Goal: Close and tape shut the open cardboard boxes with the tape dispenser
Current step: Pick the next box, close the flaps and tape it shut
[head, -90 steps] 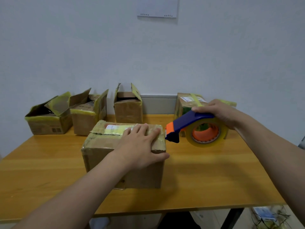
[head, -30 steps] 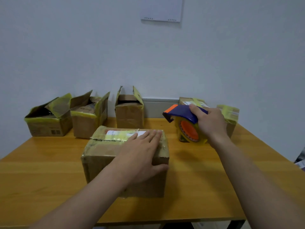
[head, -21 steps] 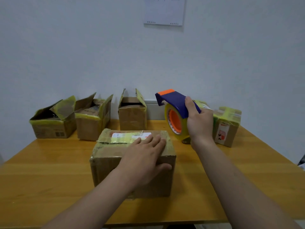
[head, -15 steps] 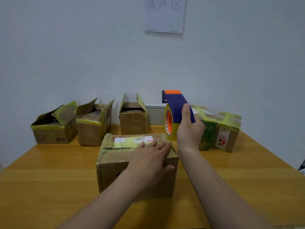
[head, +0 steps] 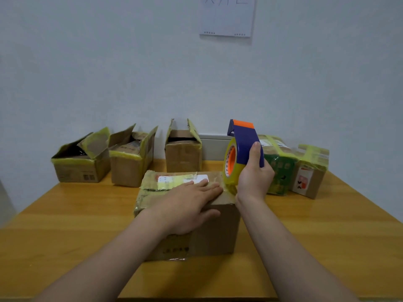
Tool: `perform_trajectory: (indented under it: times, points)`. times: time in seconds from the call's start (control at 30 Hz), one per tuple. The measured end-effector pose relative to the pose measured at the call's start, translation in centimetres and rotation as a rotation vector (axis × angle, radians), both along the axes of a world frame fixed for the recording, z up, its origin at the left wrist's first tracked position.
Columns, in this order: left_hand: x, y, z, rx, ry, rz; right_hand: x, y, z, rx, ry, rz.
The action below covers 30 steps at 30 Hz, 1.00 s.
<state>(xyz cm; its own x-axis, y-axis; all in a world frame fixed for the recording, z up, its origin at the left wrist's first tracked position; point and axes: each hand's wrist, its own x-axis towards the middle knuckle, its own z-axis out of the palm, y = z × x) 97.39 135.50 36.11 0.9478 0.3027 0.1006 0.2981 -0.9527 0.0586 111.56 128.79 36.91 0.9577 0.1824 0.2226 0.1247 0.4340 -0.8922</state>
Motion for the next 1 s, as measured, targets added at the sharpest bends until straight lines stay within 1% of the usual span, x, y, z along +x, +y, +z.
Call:
perform_trajectory:
  times: [0.07, 0.13, 0.2, 0.3, 0.37, 0.5, 0.6, 0.67, 0.77, 0.83, 0.93, 1.0]
  points:
    - [-0.3, -0.2, 0.0, 0.029, -0.041, 0.029, -0.2, -0.1, 0.3, 0.016, 0.007, 0.017]
    - [-0.7, -0.4, -0.6, 0.085, -0.084, 0.101, -0.4, 0.1, 0.3, 0.023, 0.005, 0.036]
    - [-1.0, -0.4, -1.2, 0.121, -0.07, 0.16, -0.7, 0.4, 0.0, 0.017, -0.02, 0.048]
    - [-1.4, 0.1, -1.0, 0.114, -0.019, 0.148, -0.8, 0.5, -0.7, 0.01, -0.055, 0.05]
    - [-1.8, 0.3, -0.9, 0.109, -0.034, 0.164, -0.6, 0.3, -0.9, 0.008, -0.076, 0.052]
    - [-3.0, -0.3, -1.6, 0.137, -0.051, 0.343, -0.9, 0.2, -1.3, -0.055, -0.185, 0.078]
    - [-3.1, -0.2, -1.1, 0.117, -0.019, 0.329, -1.4, 0.4, -1.3, -0.129, -0.3, 0.101]
    - [-3.4, -0.1, -0.7, 0.106, -0.03, 0.309, -1.5, 0.4, -1.2, -0.159, -0.348, 0.104]
    - [-4.7, -0.2, -1.5, 0.128, -0.107, 0.416, -1.3, 0.3, -1.4, -0.151, -0.338, 0.101]
    - [-5.4, -0.6, -2.2, 0.153, -0.122, 0.47, -1.3, 0.2, -1.4, -0.131, -0.311, 0.102]
    - [-5.4, -0.1, -2.1, 0.13, -0.122, 0.452, -1.4, 0.4, -1.4, -0.148, -0.325, 0.104]
    - [-5.6, 0.2, -2.3, 0.156, -0.133, 0.438, -1.5, 0.4, -1.4, -0.158, -0.339, 0.109]
